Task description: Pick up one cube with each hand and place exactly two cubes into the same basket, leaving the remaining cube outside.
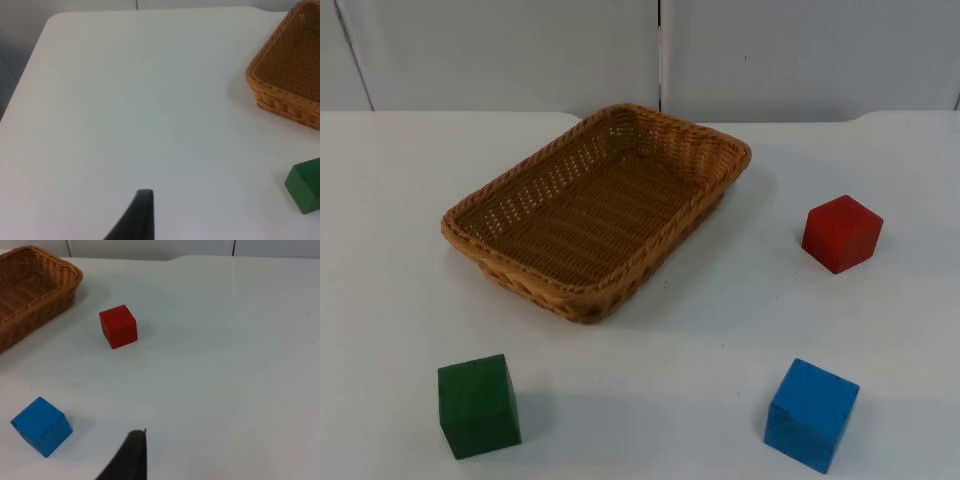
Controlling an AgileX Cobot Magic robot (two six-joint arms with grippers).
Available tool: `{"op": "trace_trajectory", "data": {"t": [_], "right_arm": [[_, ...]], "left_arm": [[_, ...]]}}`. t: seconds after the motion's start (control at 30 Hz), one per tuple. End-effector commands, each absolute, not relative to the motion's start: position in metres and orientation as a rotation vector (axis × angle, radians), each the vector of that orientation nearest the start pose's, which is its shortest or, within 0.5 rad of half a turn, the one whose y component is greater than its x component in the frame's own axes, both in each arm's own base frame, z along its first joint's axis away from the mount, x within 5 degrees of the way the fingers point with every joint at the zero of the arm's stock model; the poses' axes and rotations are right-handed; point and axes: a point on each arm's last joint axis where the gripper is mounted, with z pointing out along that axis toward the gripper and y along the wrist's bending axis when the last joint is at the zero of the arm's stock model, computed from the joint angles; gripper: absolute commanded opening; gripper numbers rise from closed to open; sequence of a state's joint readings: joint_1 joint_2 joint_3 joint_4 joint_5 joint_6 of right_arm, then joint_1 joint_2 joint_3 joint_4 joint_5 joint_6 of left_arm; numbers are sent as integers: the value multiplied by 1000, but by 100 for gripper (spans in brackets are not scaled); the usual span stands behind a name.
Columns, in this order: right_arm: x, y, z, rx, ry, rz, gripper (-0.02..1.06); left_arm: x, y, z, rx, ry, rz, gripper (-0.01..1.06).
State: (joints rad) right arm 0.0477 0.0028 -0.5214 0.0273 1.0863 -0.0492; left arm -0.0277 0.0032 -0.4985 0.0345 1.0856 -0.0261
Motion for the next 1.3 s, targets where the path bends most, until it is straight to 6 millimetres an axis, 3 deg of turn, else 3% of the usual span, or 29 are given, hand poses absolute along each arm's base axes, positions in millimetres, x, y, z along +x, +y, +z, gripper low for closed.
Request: {"op": "trace_trajectory", "data": {"t": [0.0,0.17,0.4,0.47,0.8,1.03,1.17,1.27], "right_arm": [[-8,3,280,-98,2042,48,105],[-9,4,286,-98,2010,68,105],[-2,5,316,-96,1995,70,105],[10,5,330,-95,2008,71,105],[54,7,363,-88,2047,72,105],[87,8,373,-102,2111,64,105],[120,10,372,-114,2185,58,105],[134,10,371,-114,2211,58,105]], "left_arm": [[-5,2,276,-7,2055,4,105],[-7,1,283,-5,2019,-23,105],[-10,-1,292,-4,1992,-51,105],[-2,-2,296,-4,2027,-56,105],[29,-8,317,-12,2096,-147,105],[51,-9,324,-20,2172,-160,105],[72,-10,326,-18,2224,-157,105],[80,-10,327,-1,2246,-153,105]]}}
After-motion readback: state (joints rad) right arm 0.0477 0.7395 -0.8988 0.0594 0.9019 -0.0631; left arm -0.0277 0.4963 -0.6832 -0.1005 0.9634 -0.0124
